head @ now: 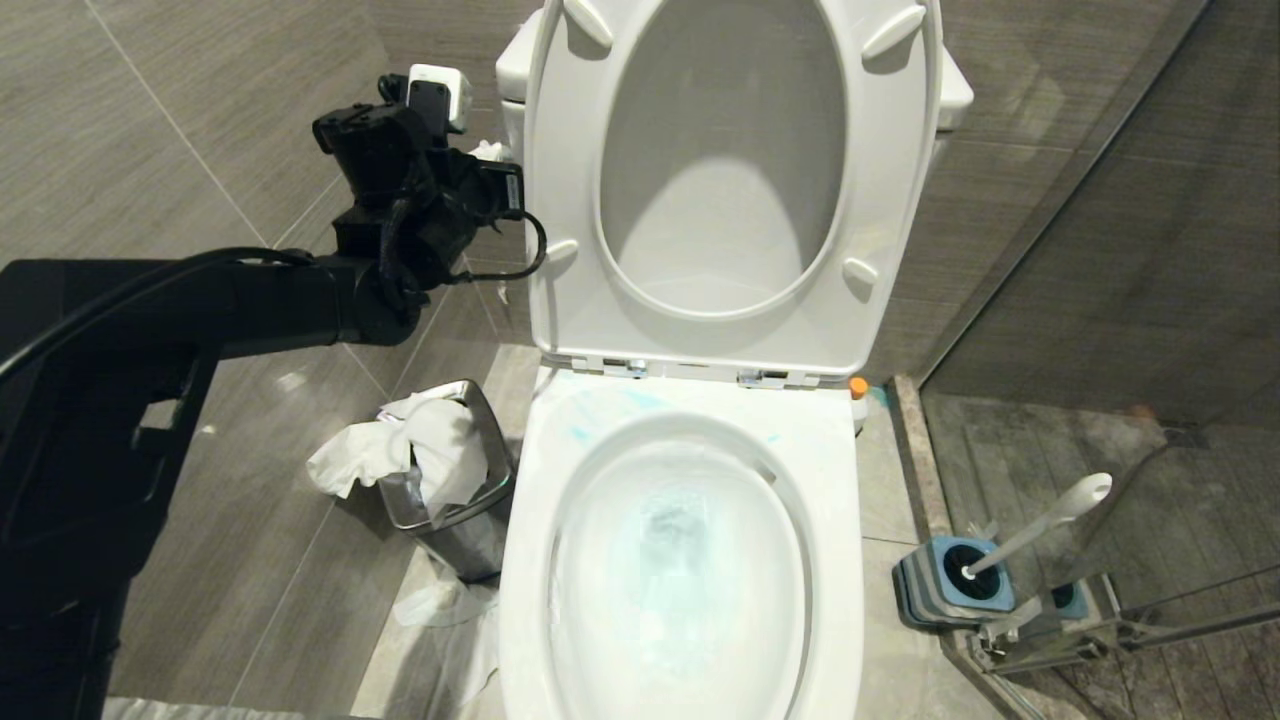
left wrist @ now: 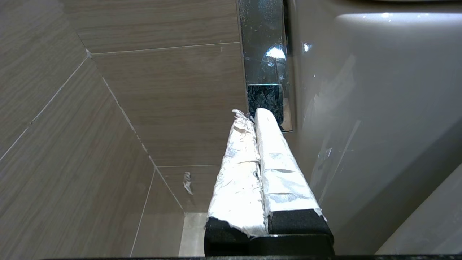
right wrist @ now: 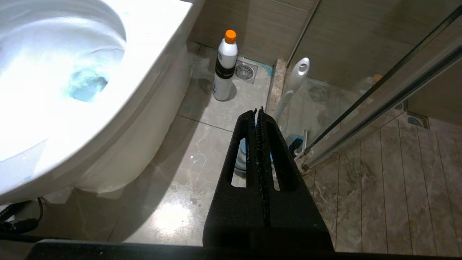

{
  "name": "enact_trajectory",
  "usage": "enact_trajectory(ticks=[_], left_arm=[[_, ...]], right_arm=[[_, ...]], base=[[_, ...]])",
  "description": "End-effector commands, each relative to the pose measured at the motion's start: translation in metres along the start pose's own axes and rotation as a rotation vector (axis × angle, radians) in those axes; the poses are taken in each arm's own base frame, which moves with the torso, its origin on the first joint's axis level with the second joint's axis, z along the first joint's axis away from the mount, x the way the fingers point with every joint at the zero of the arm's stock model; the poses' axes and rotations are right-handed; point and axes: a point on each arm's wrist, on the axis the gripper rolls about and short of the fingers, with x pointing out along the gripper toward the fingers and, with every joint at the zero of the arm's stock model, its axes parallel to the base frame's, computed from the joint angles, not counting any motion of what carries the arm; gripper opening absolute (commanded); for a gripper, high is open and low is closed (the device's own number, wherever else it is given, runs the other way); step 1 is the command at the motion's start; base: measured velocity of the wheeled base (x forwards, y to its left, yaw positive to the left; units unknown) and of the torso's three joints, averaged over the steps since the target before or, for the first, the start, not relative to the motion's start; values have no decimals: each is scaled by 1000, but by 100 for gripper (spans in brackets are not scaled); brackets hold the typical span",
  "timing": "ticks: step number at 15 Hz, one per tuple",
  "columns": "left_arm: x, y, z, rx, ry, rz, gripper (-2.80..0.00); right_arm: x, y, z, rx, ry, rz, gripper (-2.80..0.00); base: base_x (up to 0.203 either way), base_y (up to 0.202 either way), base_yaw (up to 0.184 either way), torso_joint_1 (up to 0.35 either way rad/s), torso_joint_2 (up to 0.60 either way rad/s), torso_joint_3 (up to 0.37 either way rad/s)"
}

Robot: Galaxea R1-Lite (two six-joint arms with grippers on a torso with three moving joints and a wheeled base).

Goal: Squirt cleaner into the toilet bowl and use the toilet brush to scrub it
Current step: Flush the toilet

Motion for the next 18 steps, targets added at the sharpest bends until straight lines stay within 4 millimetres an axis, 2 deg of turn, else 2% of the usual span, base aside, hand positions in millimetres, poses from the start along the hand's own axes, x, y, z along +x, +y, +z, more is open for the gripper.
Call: enact_trajectory(ticks=[1, 13, 18], left_arm=[[-1, 1, 4, 1, -12, 5, -280], [-8, 8, 31, -4, -60, 24, -280], [-27, 24, 81, 14, -140, 52, -280]], right_arm=[[0, 0, 0, -2, 1, 1, -280], [0, 0, 0, -2, 1, 1, -280], [0, 0, 0, -2, 1, 1, -280]], base=[[0, 0, 0, 0, 0, 0], [0, 0, 0, 0, 0, 0], [0, 0, 0, 0, 0, 0]])
